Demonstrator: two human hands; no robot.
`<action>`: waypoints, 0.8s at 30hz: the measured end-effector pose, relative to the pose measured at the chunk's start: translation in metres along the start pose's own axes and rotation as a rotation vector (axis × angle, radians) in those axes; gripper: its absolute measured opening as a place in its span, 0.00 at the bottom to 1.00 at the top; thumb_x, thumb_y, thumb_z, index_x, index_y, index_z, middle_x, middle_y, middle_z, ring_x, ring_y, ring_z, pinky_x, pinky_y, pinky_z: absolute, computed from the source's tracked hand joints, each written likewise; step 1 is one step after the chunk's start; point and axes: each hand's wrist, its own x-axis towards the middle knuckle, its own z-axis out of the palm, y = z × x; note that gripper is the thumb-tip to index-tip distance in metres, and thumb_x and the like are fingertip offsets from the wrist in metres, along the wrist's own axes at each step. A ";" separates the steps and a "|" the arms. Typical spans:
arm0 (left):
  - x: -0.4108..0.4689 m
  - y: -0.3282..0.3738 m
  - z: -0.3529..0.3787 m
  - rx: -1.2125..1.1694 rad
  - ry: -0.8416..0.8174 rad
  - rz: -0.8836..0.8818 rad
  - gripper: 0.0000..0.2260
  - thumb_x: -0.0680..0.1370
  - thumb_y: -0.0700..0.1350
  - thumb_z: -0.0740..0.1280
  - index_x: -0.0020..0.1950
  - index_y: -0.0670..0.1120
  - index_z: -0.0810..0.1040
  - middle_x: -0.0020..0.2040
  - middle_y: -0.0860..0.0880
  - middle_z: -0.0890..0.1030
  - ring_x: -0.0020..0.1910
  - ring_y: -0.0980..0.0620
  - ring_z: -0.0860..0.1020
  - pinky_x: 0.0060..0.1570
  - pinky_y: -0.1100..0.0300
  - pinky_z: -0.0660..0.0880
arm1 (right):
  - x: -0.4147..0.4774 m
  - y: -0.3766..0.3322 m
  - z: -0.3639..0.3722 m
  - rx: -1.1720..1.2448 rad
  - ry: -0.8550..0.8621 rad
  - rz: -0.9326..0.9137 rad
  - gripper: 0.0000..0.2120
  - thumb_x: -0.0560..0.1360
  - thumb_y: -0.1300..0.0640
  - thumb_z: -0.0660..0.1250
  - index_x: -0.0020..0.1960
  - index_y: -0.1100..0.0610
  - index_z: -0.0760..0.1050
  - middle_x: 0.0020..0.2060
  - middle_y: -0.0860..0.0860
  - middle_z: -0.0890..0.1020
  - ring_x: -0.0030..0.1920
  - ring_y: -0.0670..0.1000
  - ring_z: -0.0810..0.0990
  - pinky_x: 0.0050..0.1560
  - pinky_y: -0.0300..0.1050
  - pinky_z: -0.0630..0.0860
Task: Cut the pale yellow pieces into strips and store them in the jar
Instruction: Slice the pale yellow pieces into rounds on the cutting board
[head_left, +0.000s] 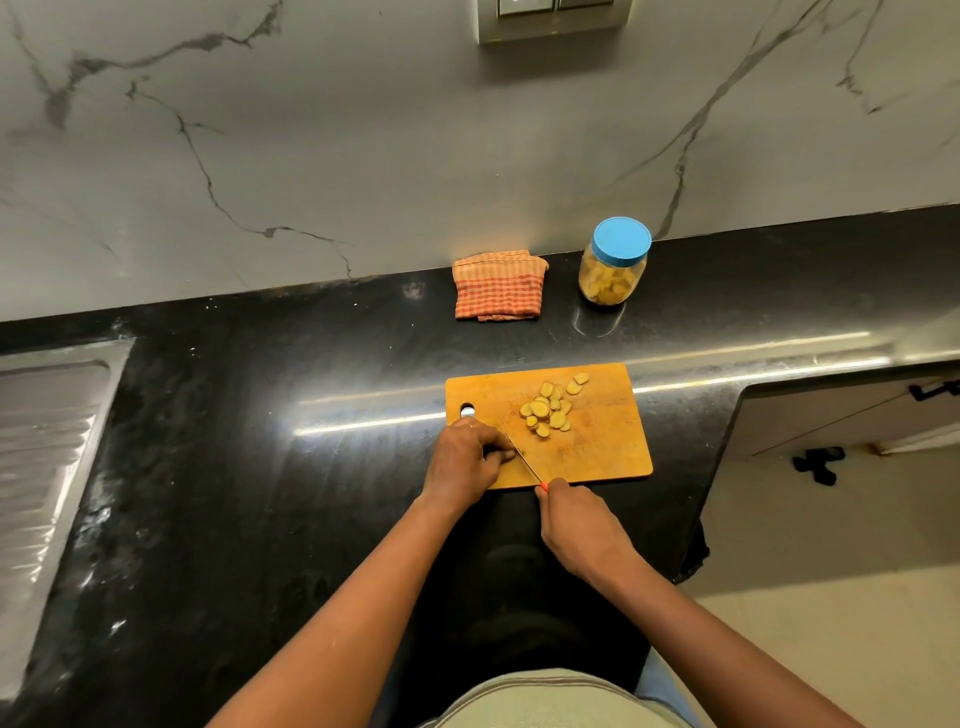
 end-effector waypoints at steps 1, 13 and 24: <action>0.000 0.000 0.000 0.000 -0.003 -0.001 0.05 0.71 0.39 0.76 0.45 0.45 0.87 0.42 0.49 0.84 0.44 0.53 0.78 0.46 0.59 0.75 | -0.002 0.002 0.001 -0.009 0.006 -0.003 0.17 0.83 0.46 0.49 0.54 0.55 0.72 0.44 0.52 0.79 0.37 0.50 0.72 0.36 0.46 0.69; 0.002 -0.003 -0.004 0.068 -0.080 0.034 0.04 0.73 0.44 0.74 0.47 0.50 0.85 0.44 0.52 0.83 0.46 0.55 0.76 0.48 0.60 0.74 | 0.010 0.011 -0.018 -0.011 0.002 -0.047 0.18 0.83 0.45 0.49 0.51 0.55 0.72 0.42 0.53 0.79 0.41 0.54 0.78 0.42 0.52 0.77; -0.018 -0.017 -0.011 0.140 -0.035 0.117 0.09 0.73 0.47 0.74 0.53 0.52 0.85 0.48 0.55 0.83 0.51 0.56 0.74 0.52 0.59 0.73 | 0.006 0.014 -0.019 -0.017 0.025 -0.094 0.18 0.83 0.44 0.49 0.51 0.54 0.72 0.39 0.51 0.79 0.39 0.52 0.78 0.39 0.51 0.77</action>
